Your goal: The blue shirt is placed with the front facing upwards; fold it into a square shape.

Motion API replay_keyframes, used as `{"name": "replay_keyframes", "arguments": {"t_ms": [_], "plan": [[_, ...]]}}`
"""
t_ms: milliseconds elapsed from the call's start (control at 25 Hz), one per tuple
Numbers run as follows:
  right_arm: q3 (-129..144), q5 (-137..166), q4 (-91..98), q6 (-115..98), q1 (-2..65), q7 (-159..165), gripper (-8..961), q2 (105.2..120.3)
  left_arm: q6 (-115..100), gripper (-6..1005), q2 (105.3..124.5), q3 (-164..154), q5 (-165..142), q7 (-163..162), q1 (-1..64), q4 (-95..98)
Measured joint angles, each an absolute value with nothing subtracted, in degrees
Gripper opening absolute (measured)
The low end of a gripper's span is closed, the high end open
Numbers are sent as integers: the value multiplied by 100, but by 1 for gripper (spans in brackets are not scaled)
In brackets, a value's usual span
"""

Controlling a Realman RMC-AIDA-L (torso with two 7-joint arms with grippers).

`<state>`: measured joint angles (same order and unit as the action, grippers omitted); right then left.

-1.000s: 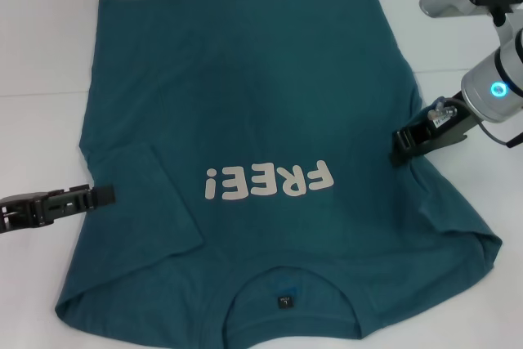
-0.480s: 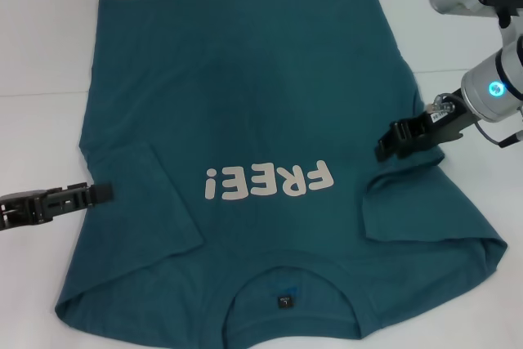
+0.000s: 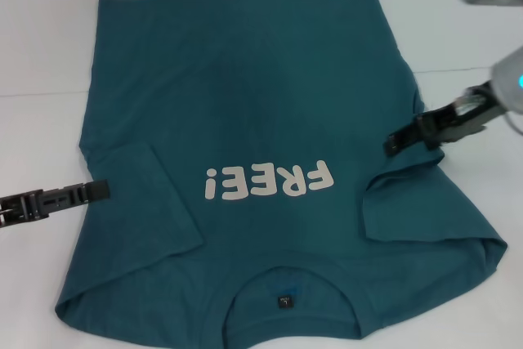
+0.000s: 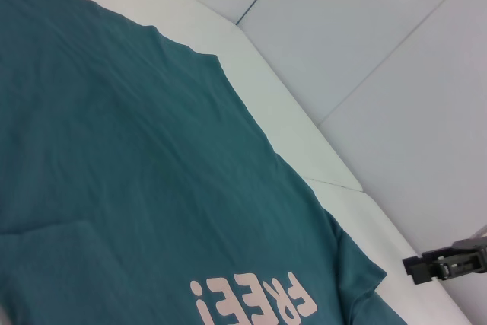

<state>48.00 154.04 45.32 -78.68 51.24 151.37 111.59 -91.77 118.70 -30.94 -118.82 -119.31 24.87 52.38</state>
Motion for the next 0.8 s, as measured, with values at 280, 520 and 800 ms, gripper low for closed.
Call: {"name": "replay_keyframes", "arguments": {"t_ms": [280,520,800], "plan": [[4489,15365,4668,-7786,4653,15417,885,10913,-9131,722,11836,-3028,-11882,-11966,2487,5238],[4429,15364,4126,-7056,4593,15592,920,11019,-9089,722,11836,-3025,-11871,-11969,2487,5238],[4445,15322,3459,-6149,4738,15620,919,11144,-9056,721,11847,-3024,-11878,-11980,2484,5205]]}}
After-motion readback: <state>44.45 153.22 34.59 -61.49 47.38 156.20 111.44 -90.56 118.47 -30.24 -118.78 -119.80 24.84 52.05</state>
